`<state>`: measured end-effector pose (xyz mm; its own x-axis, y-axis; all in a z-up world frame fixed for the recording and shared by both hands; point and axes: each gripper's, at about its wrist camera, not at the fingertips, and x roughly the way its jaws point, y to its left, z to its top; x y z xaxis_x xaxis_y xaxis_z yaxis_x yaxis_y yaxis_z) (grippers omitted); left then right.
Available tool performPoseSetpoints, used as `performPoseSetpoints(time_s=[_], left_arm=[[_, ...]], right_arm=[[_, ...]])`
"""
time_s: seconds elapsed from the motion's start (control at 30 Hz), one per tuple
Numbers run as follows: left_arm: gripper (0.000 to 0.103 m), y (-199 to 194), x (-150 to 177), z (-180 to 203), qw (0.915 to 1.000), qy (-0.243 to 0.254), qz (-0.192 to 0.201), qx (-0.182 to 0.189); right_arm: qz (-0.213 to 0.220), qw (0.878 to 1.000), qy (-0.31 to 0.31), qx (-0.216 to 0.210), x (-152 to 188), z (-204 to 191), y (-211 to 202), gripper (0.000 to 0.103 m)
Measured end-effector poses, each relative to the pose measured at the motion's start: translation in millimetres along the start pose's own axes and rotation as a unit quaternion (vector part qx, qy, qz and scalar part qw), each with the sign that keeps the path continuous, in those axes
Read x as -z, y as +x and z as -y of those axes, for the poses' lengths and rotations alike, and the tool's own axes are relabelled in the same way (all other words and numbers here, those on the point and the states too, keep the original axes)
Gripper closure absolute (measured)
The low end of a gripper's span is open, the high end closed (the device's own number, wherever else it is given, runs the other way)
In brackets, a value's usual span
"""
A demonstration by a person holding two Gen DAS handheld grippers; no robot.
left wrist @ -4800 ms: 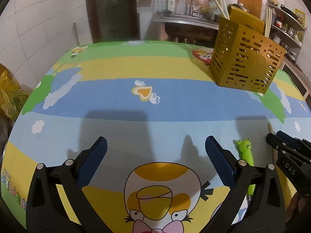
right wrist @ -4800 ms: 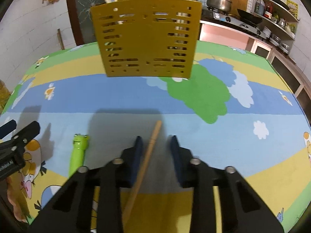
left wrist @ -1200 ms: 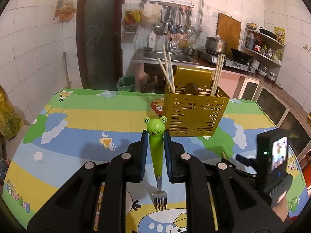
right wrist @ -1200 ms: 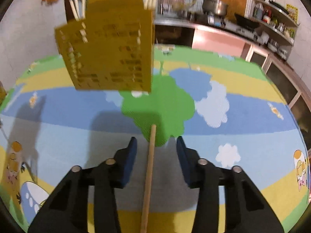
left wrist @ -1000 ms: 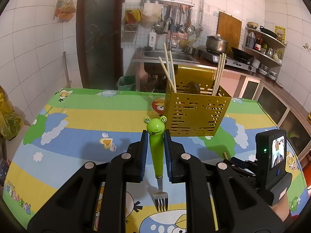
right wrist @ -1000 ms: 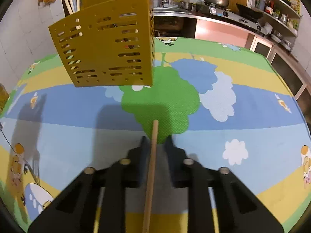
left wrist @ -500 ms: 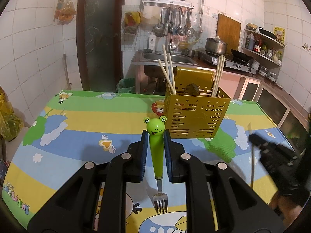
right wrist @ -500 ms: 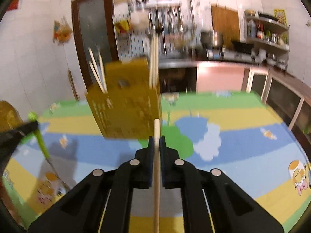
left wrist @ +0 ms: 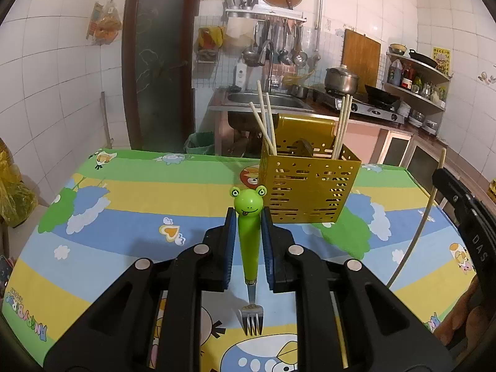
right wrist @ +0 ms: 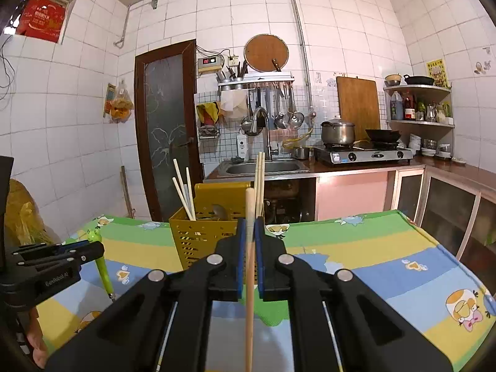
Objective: Organize utensils
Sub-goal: 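Lift the frog fork and chopstick with both tools over the yellow holder, then open both tools to drop the frog fork and chopstick into the holder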
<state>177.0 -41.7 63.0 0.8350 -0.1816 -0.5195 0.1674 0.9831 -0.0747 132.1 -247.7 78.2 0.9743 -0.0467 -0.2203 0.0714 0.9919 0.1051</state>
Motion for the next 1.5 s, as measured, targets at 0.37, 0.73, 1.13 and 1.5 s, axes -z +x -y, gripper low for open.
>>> performPoseSetpoints(time_s=[0.37,0.73,1.13,1.5], left_arm=[[0.088,-18.5,-29.3,11.3,0.9991,0.006,0.035,0.022],[0.088,-29.7,-128.9,25.6,0.9905,-0.010,0.132,0.037],[0.088,41.2,-177.3,37.0,0.9881,-0.014,0.146,0.047],[0.088,98.1,-145.5,35.5,0.9944,-0.014,0.088,0.056]], right_arm=[[0.032,0.999,0.003,-0.009,-36.1,3.2,0.9,0.097],[0.111,0.994,-0.007,-0.004,-126.4,-4.3,36.2,0.097],[0.113,0.994,-0.009,-0.008,-147.4,-9.7,120.1,0.097],[0.045,0.999,-0.009,-0.011,-97.9,1.5,167.4,0.097]])
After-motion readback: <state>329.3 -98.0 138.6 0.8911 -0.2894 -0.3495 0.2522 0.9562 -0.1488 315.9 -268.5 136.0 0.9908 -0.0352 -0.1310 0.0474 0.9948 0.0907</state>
